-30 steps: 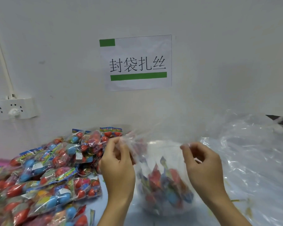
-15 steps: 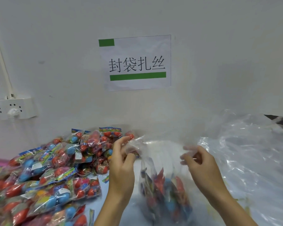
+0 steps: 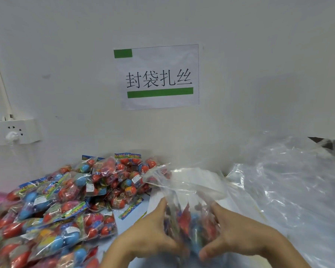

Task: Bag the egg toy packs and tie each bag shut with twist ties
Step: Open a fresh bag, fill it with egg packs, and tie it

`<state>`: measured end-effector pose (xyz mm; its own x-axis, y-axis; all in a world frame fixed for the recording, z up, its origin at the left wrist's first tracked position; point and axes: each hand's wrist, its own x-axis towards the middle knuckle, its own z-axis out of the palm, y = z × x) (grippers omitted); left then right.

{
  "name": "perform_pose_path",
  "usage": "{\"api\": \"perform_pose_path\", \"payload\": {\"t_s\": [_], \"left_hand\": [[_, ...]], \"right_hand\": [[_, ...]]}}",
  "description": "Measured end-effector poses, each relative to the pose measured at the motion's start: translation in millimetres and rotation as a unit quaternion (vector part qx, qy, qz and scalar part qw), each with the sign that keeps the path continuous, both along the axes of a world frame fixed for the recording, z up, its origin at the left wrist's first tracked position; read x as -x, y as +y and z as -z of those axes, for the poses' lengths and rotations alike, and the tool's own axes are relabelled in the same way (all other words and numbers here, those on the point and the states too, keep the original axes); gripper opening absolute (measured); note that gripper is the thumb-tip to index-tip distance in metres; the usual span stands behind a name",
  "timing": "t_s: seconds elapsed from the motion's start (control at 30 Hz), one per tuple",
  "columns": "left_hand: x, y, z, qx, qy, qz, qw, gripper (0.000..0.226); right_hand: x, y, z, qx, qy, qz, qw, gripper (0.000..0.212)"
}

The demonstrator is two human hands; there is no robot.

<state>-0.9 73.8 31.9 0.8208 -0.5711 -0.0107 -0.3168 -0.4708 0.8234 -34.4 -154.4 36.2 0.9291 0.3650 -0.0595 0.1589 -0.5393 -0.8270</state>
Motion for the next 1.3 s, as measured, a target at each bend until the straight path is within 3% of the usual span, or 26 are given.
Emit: {"api": "perform_pose_path", "payload": {"t_s": [0.1, 0.23, 0.57, 0.77, 0.93, 1.03, 1.2, 1.3], "left_hand": [[-3.5, -11.6, 9.5, 0.100, 0.000, 0.005, 0.995, 0.086], [-6.7, -13.7, 14.2, 0.138, 0.040, 0.006, 0.990, 0.088], [-18.3, -7.3, 18.6, 0.215, 0.071, -0.064, 0.972, 0.081], [-19.4, -9.5, 22.3, 0.202, 0.069, -0.035, 0.976, 0.081], [-20.1, -2.0, 25.3, 0.133, 0.040, -0.042, 0.989, 0.112], [-21.4, -3.2, 26.8, 0.143, 0.026, -0.037, 0.989, 0.125], [-17.1, -10.4, 21.8, 0.180, 0.018, 0.004, 0.983, 0.089], [-14.8, -10.8, 19.2, 0.211, 0.024, -0.005, 0.977, 0.080]], "right_hand": [[-4.3, 10.8, 6.4, -0.010, -0.047, 0.013, 0.999, 0.110], [-6.6, 10.8, 10.3, -0.039, -0.055, 0.042, 0.997, 0.090], [-10.7, 12.2, 13.2, -0.152, -0.017, 0.086, 0.985, 0.086], [-7.7, 7.9, 10.2, -0.130, 0.012, 0.013, 0.991, 0.093], [-12.7, 5.5, 14.3, -0.184, -0.036, 0.087, 0.978, 0.089], [-17.1, 5.6, 16.2, -0.241, -0.062, 0.111, 0.962, 0.090], [-18.6, 4.8, 16.6, -0.278, -0.058, 0.076, 0.956, 0.086], [-19.9, 3.6, 17.2, -0.278, -0.061, 0.091, 0.954, 0.084]]}}
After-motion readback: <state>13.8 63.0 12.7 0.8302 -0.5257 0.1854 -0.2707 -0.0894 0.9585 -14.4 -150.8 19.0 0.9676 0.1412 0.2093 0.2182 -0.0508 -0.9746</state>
